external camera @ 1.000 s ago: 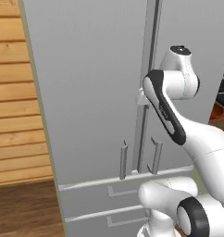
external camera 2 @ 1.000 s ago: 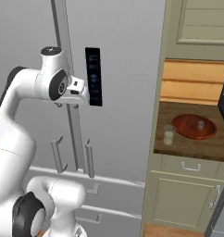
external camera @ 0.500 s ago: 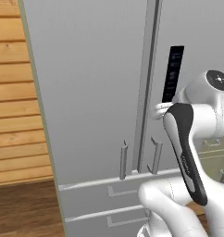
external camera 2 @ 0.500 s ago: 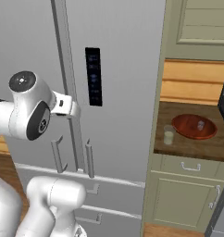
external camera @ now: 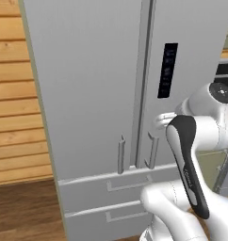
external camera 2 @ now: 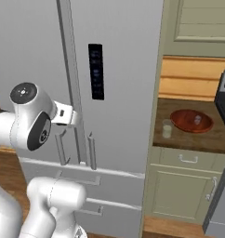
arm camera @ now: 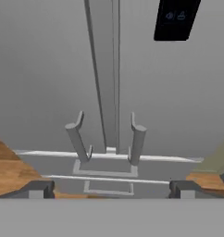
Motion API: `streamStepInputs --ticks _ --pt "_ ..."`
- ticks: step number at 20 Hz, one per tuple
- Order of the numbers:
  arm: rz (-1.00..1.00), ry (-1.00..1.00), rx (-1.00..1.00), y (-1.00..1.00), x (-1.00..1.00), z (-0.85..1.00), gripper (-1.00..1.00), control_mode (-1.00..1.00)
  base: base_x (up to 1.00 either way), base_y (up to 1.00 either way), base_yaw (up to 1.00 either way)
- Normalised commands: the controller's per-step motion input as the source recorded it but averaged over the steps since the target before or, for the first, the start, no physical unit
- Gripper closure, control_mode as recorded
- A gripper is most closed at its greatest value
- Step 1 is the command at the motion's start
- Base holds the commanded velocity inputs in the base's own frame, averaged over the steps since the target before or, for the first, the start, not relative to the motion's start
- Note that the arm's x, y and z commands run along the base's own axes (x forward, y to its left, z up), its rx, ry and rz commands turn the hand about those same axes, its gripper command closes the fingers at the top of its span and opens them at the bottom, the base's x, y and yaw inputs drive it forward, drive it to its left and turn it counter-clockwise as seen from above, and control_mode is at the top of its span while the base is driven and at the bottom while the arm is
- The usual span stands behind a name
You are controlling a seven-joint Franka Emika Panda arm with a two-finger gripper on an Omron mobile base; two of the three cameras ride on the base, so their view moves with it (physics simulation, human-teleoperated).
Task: Grab a lemon wedge from the fridge and one ice cube from the ice bowl, and put them in the glass of lemonade.
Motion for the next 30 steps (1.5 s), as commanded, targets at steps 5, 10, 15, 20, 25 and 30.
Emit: streamStepInputs --ticks 5,10,15,20,25,30 --pt "0.0 0.0 0.0 0.0 0.0 0.0 -1.0 1.0 -0.77 -0.25 -0.11" --pt "0.0 0.0 0.0 0.0 0.0 0.0 -1.0 1.0 -0.69 -0.1 -0.08" --pt "0.0 0.0 0.0 0.0 0.0 0.0 -1.0 1.0 -0.87 -0.06 -0.01" --pt "0.0 0.0 0.0 0.0 0.0 0.0 -1.0 1.0 -0.89 -0.02 0.0" --pt "0.0 0.0 0.0 0.0 0.0 0.0 -1.0 1.0 -0.87 0.0 0.02" --pt "0.0 0.0 0.0 0.0 -0.27 -0.01 -1.0 -1.0 -0.44 0.0 0.02"
